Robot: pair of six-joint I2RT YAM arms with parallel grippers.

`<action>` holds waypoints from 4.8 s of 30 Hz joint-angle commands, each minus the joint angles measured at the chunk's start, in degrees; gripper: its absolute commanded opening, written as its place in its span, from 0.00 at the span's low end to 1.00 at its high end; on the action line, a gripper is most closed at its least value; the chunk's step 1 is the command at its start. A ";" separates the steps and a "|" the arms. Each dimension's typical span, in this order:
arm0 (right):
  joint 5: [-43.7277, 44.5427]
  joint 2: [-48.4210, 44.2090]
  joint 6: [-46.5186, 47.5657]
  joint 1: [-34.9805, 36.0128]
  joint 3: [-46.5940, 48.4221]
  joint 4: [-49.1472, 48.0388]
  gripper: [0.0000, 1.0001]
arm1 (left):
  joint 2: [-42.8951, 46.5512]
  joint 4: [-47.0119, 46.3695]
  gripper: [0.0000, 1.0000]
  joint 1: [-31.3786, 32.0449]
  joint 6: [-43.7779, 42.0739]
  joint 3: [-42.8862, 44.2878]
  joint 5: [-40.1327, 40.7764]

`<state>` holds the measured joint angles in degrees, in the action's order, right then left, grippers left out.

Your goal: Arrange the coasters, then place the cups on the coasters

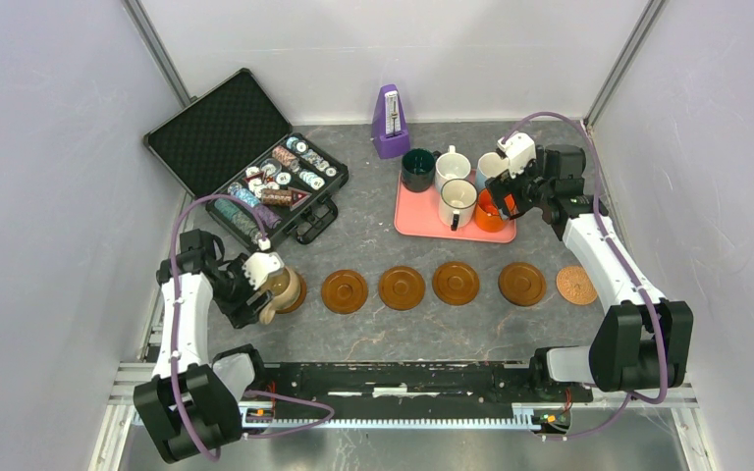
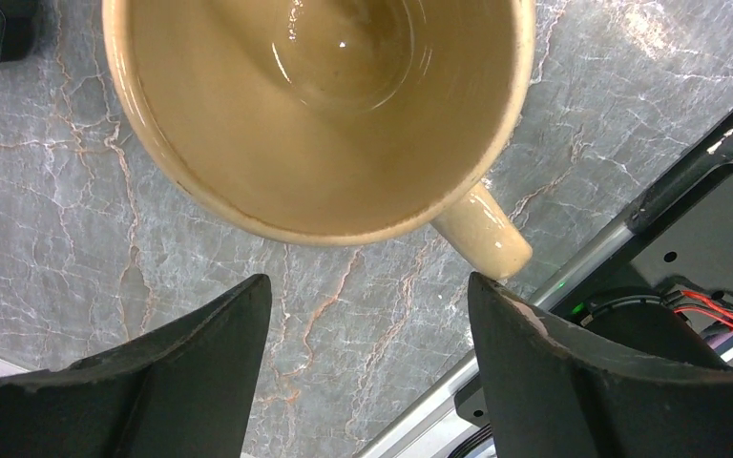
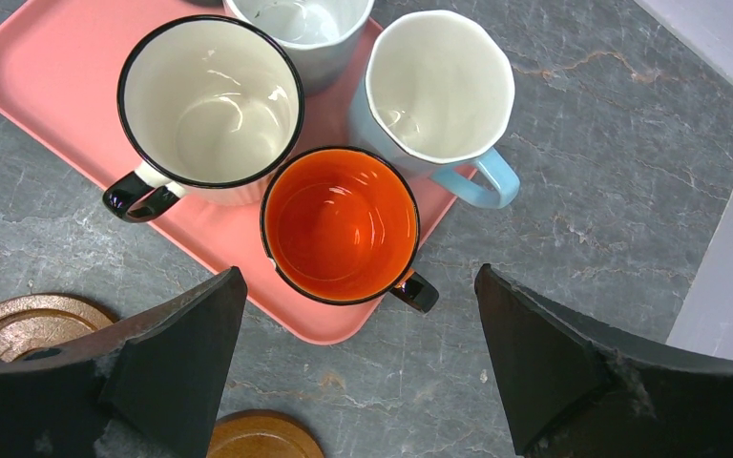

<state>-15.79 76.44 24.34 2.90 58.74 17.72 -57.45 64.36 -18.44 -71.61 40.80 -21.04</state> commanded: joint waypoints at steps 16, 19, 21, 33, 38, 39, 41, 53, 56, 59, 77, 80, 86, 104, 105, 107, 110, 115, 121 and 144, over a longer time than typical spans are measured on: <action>-1.63 -0.22 -0.51 -0.01 0.33 -1.44 0.98 | 1.65 2.32 1.00 1.30 4.58 2.22 -2.81; -2.20 0.12 -0.30 -0.01 1.24 -0.40 0.98 | 1.28 3.78 1.00 1.30 4.56 4.08 -1.61; -2.40 0.51 0.21 -0.04 2.17 0.85 0.98 | 0.26 6.40 1.00 1.22 3.71 7.21 -0.86; -2.71 8.02 19.44 -0.96 16.43 24.46 0.98 | -15.74 16.89 1.00 4.10 9.58 37.15 -11.91; -4.35 14.48 32.72 -4.59 23.98 33.68 0.98 | -17.25 12.56 1.00 10.16 14.38 38.31 -9.65; -5.22 14.70 34.98 -5.68 24.21 33.86 0.98 | -17.49 11.52 1.00 11.56 15.75 38.31 -9.51; -6.45 14.78 40.74 -7.02 23.10 33.01 0.98 | -18.40 10.37 1.00 14.54 17.76 38.34 -9.34; -10.68 25.08 60.14 -9.05 20.85 27.77 0.95 | -22.70 2.44 1.00 27.66 28.61 40.42 -7.96; -11.15 27.75 62.33 -9.05 22.24 28.18 0.93 | -23.99 2.46 1.00 28.95 30.18 42.02 -7.81; -12.42 29.57 64.03 -9.05 23.51 28.91 0.87 | -24.47 1.86 1.00 29.42 31.16 42.81 -7.12; -15.32 29.88 60.69 -10.25 22.67 35.75 0.23 | -24.99 1.39 1.00 31.16 30.39 42.27 -6.77; -15.45 27.45 59.16 -10.91 21.87 35.90 0.06 | -24.78 0.83 1.00 31.43 30.67 41.68 -7.24; -16.86 18.69 48.25 -12.77 18.37 32.47 0.00 | -23.82 -0.46 1.00 32.06 31.54 40.65 -8.57; 7.86 -25.75 12.23 -30.09 -17.82 12.16 0.00 | -23.50 -4.49 1.00 33.18 35.80 39.82 -11.58; 8.68 -27.29 11.28 -30.22 -18.77 12.13 0.00 | -24.02 -4.44 1.00 33.25 35.79 40.42 -11.65; 10.50 -29.72 10.08 -30.48 -20.33 11.73 0.00 | -24.75 -4.22 1.00 33.42 35.42 41.60 -11.75; 12.42 -32.00 9.88 -31.08 -22.17 10.96 0.00 | -25.78 -3.14 1.00 33.71 34.40 43.44 -12.01; 13.31 -33.78 7.65 -32.09 -24.29 10.66 0.00 | -27.33 -1.33 1.00 34.32 33.10 46.29 -11.07; 11.44 -32.53 9.51 -35.72 -24.28 11.68 0.00 | -28.96 1.30 1.00 35.02 31.24 49.23 -10.28; -3.28 -25.98 18.73 -45.73 -24.37 17.21 0.00 | -30.67 2.88 1.00 35.60 29.20 50.78 -8.31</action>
<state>-16.19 50.13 42.37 -41.54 33.28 38.70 -87.72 67.22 16.75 -40.40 89.43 -30.02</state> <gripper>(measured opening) 0.209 0.996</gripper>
